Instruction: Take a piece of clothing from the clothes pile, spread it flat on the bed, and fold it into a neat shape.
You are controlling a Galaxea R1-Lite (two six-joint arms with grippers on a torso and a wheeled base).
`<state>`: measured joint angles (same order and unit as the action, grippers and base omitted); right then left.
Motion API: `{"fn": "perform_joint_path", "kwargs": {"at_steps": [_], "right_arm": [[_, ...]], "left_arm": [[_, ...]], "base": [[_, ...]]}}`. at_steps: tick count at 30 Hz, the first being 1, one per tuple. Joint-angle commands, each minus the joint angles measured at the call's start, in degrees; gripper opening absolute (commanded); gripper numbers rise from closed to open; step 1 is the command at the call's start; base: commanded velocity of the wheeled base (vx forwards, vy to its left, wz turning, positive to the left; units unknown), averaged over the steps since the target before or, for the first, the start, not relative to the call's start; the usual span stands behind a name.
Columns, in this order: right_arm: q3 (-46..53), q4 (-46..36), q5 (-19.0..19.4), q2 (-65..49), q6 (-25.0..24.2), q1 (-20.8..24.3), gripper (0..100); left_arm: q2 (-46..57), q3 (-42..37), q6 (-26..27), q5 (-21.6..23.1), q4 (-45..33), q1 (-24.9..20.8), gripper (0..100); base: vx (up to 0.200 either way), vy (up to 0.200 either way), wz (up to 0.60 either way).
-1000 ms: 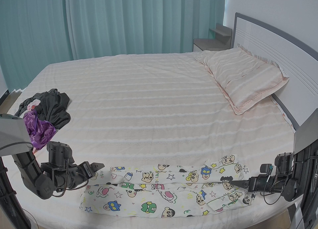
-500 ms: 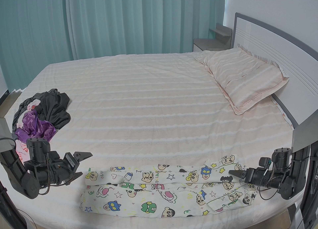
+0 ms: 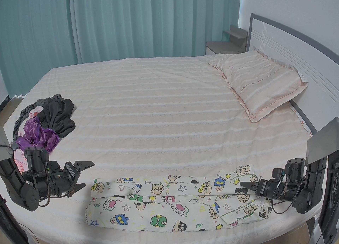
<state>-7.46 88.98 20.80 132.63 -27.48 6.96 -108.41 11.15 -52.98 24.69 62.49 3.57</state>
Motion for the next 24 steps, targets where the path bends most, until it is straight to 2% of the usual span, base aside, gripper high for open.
{"fn": "perform_joint_path", "kwargs": {"at_steps": [1, 24], "right_arm": [[0.17, 0.76, 0.03, 0.34, -0.74, 0.16, 0], [6.41, 0.67, 0.47, -6.86, -0.03, -3.88, 0]], "left_arm": [[-0.49, -0.08, -0.02, 0.01, 0.00, 0.03, 100], [-0.84, -0.17, 0.25, -0.08, 0.00, -0.06, 100]], "base": [[0.000, 0.000, 0.00], [0.000, 0.000, 0.00]]}}
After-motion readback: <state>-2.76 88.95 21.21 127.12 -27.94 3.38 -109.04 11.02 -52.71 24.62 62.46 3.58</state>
